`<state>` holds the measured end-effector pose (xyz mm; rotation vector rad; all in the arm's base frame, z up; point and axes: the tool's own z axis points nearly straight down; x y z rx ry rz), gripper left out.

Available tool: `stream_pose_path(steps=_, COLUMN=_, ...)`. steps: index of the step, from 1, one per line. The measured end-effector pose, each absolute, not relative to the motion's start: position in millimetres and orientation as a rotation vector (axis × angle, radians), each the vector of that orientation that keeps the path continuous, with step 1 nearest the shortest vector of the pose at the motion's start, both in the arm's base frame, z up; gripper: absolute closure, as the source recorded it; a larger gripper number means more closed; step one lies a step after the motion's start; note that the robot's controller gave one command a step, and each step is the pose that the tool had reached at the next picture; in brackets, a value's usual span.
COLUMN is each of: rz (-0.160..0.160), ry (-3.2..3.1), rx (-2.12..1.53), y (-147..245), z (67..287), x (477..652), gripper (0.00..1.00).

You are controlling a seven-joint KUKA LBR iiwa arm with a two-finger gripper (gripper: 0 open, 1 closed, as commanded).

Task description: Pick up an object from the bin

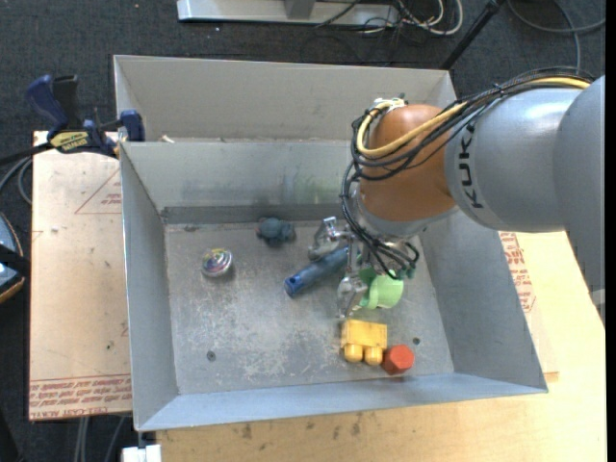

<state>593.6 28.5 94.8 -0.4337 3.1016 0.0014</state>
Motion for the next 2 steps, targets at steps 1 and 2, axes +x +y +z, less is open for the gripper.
stream_pose_path(steps=1, rz=0.003, ry=3.109, rx=-0.431, y=28.0, z=90.8, x=591.7, gripper=1.00)
stream_pose_path(steps=2, rz=-0.001, ry=3.103, rx=-0.417, y=16.1, z=269.7, x=596.8, gripper=1.00)
